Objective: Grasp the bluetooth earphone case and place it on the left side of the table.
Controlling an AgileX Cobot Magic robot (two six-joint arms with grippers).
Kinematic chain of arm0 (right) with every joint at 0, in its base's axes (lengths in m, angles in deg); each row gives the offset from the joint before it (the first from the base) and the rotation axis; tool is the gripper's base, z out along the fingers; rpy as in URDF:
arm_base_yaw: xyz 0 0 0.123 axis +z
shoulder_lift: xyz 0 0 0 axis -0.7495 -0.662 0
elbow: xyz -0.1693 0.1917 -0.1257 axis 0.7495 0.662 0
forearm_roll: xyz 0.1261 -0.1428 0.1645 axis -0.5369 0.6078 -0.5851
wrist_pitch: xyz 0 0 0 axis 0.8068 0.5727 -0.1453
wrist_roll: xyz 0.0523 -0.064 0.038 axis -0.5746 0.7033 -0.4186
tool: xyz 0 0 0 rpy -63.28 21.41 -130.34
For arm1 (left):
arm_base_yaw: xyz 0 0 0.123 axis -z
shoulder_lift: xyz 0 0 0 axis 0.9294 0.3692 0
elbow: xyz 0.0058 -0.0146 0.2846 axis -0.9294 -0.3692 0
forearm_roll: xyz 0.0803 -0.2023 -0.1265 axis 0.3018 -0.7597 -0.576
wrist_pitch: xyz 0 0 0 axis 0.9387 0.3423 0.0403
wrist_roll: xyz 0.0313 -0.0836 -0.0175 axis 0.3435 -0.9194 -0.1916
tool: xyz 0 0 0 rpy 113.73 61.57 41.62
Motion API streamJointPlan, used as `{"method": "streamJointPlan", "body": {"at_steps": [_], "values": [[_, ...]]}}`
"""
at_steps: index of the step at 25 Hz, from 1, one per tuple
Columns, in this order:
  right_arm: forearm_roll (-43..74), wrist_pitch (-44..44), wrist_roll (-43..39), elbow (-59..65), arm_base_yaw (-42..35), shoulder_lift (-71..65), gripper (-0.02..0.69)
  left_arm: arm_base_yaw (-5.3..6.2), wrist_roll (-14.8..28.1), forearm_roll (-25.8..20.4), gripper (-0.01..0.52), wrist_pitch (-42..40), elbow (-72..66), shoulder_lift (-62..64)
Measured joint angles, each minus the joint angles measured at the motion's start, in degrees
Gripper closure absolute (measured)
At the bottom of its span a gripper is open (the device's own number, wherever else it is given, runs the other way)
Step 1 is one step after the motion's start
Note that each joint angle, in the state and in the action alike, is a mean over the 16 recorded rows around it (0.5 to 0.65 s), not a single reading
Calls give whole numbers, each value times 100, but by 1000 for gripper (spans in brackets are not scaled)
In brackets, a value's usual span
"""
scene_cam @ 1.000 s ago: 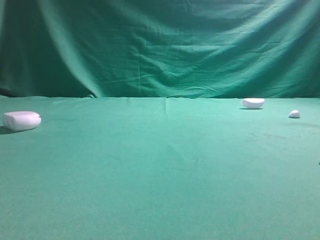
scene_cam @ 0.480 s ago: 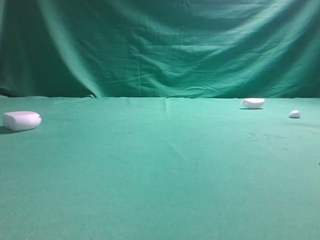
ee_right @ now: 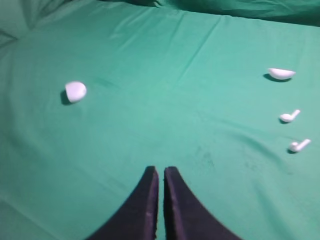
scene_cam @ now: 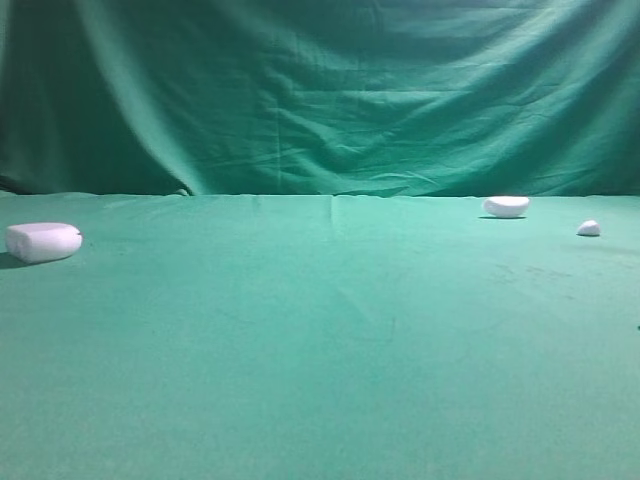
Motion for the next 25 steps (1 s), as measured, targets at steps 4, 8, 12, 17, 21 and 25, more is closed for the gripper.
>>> {"method": "streamJointPlan", "body": {"at_steps": [4,8,12,17,21,25], "values": [[64,-116,171,422,-38,472,665,0,0,0,514,0,0,0],[80,-525,321,992,-259,875,665,0,0,0,514,0,0,0],[67,-1124,348,1703,-702,1334,665,0,0,0,514,0,0,0],[42,-1838,227,2613,-1445,1934,665,0,0,0,514,0,0,0],[27,-2231,99,3265,-2021,2342,665,0,0,0,514,0,0,0],[22,-2467,-33,3736,-2392,2594,665,0,0,0,514,0,0,0]]}}
